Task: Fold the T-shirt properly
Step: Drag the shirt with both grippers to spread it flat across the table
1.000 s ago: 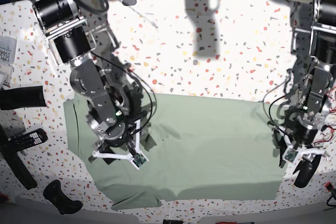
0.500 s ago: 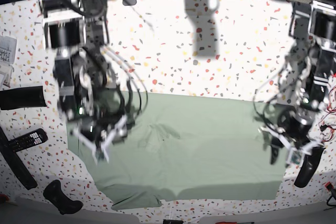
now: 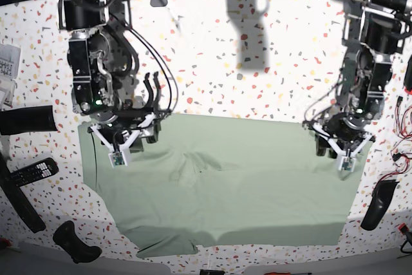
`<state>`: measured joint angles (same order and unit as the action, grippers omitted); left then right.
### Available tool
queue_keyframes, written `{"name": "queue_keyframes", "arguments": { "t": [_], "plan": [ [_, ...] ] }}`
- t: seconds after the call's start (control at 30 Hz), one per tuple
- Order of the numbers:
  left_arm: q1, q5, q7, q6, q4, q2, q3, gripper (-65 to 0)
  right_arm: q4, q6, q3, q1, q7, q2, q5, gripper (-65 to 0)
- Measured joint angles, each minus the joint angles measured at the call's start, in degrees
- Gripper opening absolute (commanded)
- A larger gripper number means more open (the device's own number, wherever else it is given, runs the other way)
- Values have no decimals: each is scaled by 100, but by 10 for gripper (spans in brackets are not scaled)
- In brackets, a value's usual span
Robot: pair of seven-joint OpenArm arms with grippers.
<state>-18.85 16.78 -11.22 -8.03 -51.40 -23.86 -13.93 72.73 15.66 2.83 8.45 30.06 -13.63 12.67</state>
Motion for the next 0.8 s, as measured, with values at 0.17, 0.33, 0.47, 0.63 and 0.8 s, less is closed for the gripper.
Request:
{"name": "queue_keyframes", "arguments": {
  "t": [0.17, 0.33, 0.47, 0.63, 0.8],
  "plan": [
    [-2, 122, -382, -15, -11, -13, 11, -411, 0, 2, 0, -37, 87, 13, 83, -304],
    [251, 131, -269, -24, -131, -13, 11, -411, 13, 715, 0, -190, 81, 15, 68, -304],
    [557, 144, -101, -7, -363, -31, 44, -411, 42, 835, 0, -413, -44, 13, 72, -304],
    [977, 142, -59, 9, -798, -111, 48, -411, 160, 837, -28, -750, -199, 11, 85, -304],
    [1467, 142, -87, 2, -1370, -310, 48, -411, 726, 839, -31, -1259, -153, -4, 85, -304]
  ]
}}
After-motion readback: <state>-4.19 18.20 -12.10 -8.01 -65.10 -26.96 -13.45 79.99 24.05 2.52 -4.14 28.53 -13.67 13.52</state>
